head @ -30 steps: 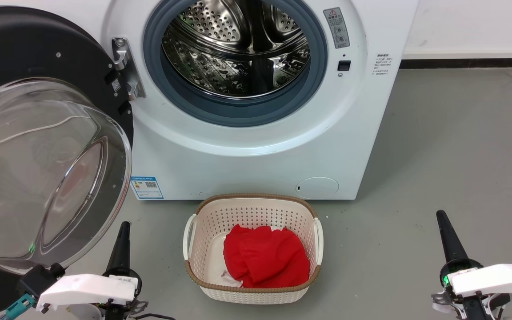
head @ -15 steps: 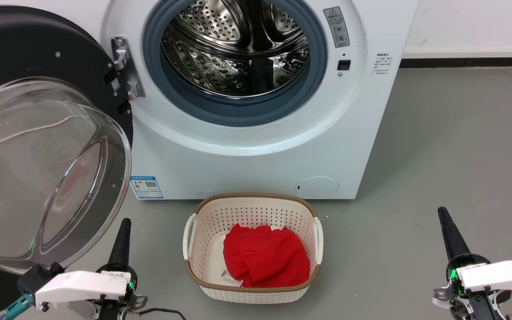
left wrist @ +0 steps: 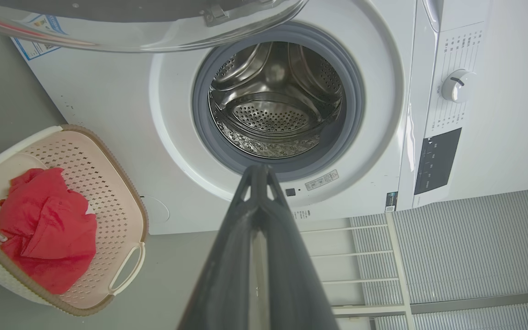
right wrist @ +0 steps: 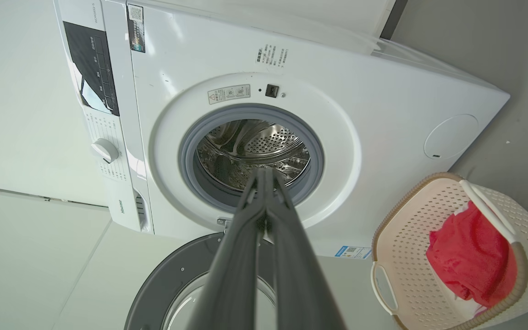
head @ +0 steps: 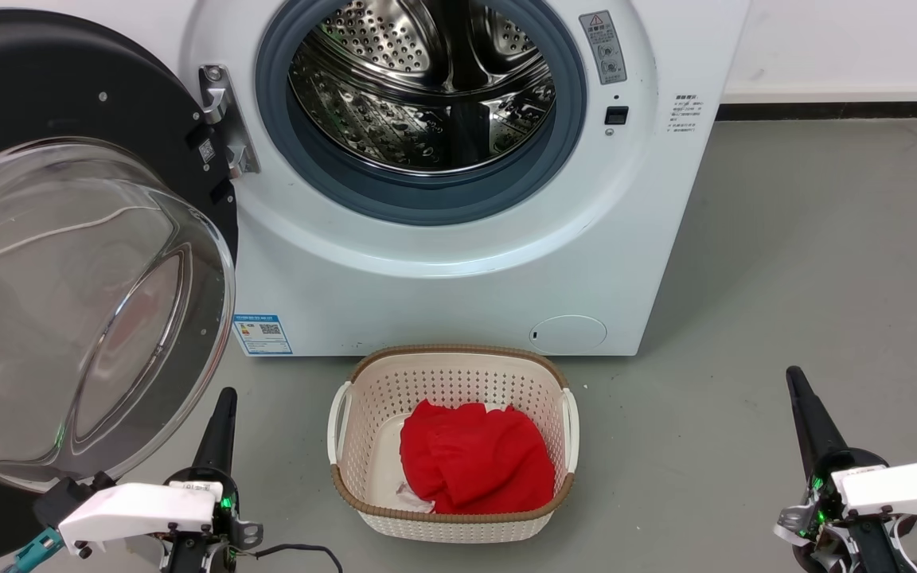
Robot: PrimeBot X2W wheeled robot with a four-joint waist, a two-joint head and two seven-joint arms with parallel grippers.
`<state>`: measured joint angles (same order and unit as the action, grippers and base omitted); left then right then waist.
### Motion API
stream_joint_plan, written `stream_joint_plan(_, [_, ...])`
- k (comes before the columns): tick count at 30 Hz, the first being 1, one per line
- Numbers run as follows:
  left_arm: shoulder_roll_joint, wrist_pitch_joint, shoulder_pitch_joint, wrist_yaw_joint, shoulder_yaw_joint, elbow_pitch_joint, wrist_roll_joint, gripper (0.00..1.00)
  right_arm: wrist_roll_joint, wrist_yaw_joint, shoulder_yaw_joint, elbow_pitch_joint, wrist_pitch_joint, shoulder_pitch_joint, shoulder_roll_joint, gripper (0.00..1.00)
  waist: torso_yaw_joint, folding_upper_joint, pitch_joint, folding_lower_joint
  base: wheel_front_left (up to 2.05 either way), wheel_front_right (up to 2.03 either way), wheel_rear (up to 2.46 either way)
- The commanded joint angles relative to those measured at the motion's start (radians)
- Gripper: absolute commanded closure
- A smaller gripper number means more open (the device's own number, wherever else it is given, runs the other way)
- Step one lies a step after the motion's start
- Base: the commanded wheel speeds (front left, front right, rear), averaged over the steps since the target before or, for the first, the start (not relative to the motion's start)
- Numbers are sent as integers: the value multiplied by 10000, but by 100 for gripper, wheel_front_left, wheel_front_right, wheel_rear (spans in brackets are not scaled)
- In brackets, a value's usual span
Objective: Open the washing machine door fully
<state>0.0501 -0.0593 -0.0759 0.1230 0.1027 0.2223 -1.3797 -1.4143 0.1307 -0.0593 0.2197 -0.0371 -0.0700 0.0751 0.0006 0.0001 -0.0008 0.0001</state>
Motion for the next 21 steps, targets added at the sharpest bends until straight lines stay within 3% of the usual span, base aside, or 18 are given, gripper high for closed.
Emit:
stream_joint_plan(1, [9, -70, -211, 44, 31, -6, -229, 100, -253, 1, -46, -11, -73, -200, 25, 100, 0, -1, 2, -1, 0, 0, 0])
stream_joint_plan(21, [4, -438, -359, 76, 110, 183, -1736, 100, -1674, 1, -191, 182, -415, -378, -18, 100, -4, -1, 27, -1, 0, 0, 0])
